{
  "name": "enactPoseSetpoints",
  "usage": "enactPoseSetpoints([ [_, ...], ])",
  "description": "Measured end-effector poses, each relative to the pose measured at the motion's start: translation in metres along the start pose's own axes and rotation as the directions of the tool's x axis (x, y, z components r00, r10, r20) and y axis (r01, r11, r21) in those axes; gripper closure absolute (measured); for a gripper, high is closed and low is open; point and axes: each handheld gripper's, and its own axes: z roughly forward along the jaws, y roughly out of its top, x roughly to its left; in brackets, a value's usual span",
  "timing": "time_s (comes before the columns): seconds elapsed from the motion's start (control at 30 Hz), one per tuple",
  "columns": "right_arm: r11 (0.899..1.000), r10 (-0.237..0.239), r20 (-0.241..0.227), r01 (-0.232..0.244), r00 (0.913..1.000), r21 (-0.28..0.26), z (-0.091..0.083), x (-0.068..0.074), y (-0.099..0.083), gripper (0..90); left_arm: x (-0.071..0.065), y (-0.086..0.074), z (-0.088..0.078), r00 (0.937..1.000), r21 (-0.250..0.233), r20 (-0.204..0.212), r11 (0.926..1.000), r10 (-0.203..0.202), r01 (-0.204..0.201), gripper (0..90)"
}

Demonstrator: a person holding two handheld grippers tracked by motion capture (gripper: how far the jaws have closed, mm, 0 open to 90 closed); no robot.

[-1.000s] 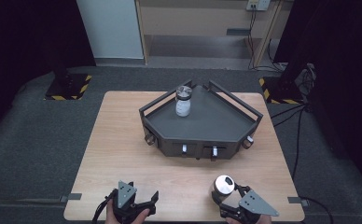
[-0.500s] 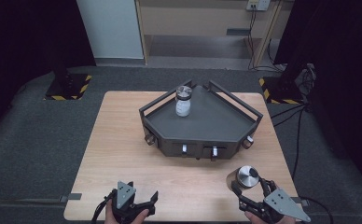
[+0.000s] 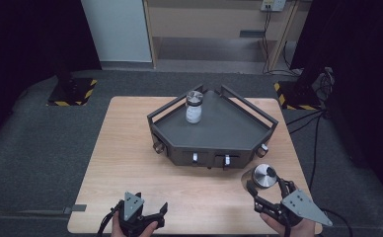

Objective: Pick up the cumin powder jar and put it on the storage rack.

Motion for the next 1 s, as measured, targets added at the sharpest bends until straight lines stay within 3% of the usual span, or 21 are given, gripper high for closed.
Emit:
enactPoseSetpoints([
  [0.2,1.000,-0.002,0.024,0.002,0.9997,-0.024,0.014,-0.008,0.011,30.8,0.001,0.000,-0.001,1.0000,-0.004,-0.004,1.0000,-0.002,0.002,3.8],
  [0.7,1.000,-0.017,0.029,0.017,0.9994,-0.003,0.033,-0.009,0.016,30.8,0.002,0.000,-0.001,1.0000,-0.006,0.004,1.0000,-0.003,0.003,3.8],
  [1.0,1.000,-0.025,0.042,0.025,0.9988,0.010,0.067,-0.021,0.026,30.7,0.002,0.000,0.001,1.0000,-0.004,0.008,1.0000,-0.004,0.004,3.8],
])
